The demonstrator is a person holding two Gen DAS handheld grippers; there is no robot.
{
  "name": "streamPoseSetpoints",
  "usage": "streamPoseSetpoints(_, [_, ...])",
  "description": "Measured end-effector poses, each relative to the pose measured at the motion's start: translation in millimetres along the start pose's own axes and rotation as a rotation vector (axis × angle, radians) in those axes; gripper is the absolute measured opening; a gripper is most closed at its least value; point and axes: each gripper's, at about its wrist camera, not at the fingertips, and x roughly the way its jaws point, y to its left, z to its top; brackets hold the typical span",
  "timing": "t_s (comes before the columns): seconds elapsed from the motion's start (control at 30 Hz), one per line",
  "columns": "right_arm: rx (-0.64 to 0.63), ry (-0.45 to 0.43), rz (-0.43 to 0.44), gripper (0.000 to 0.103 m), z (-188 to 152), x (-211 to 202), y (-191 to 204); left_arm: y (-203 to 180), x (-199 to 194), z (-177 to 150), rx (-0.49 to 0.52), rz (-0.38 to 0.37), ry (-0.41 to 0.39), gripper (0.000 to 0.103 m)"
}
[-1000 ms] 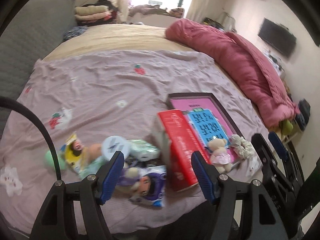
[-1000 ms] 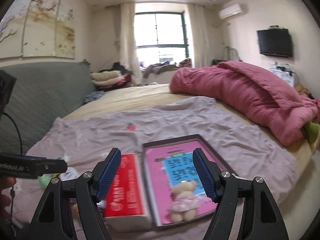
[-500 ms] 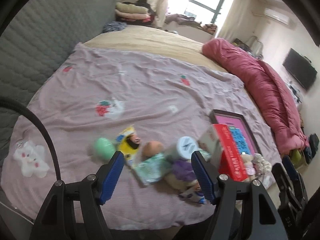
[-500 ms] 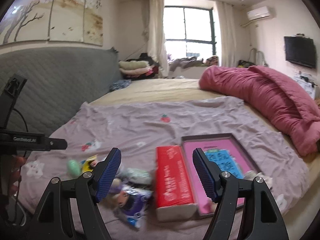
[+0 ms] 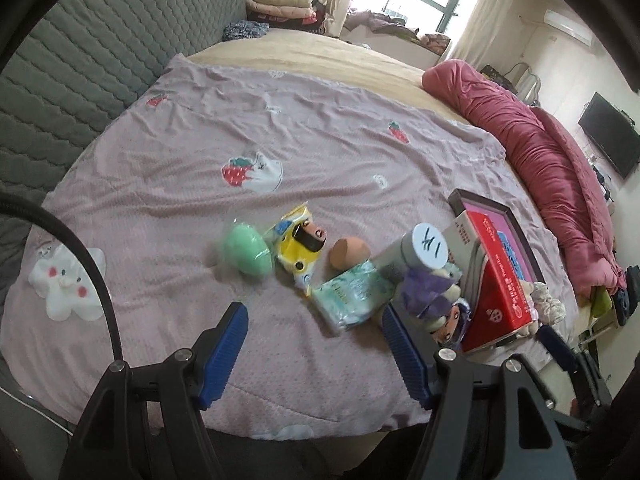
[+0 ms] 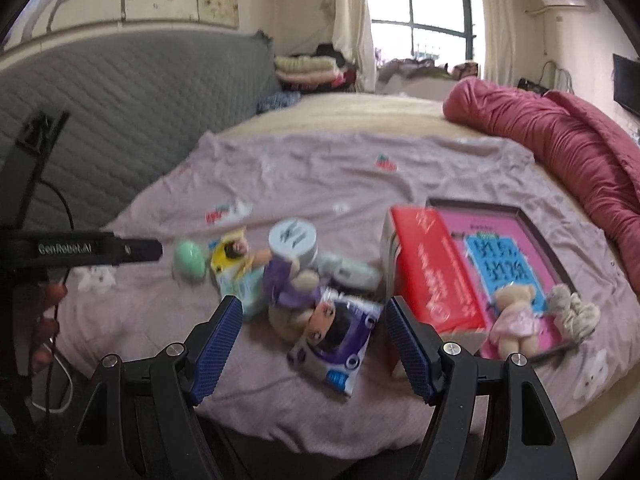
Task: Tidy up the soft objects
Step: 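Move both open tools back over the remaining pile of toys, then grasp the green wrapped ball with the left tool while the right tool grasps the purple snack bag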
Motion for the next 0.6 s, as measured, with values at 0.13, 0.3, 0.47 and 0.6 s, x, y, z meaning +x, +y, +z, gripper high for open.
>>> streamPoseSetpoints(0.13, [0.023,0.058,-0.002,0.075,-10.8,17.1,-1.1,8.1,11.6,-5.7,-0.025,-0.012,0.029,0.069])
streamPoseSetpoints(0.3, [0.068,0.115,-0.009,0.075,-19.8,38.3,-8.4,9.7,21.9,-12.3,-0.022,-0.004,0.040,0.069])
streamPoseSetpoints(0.47, [0.109,0.154,-0.022,0.075,-25.6,57.7,-16.0,14.6,34.2,-16.6,-0.037,-0.008,0.050,0.069])
streamPoseSetpoints(0.6, [0.129,0.174,-0.031,0.075,-30.5,71.5,-18.6,20.7,45.1,-18.5,-0.055,-0.012,0.056,0.069])
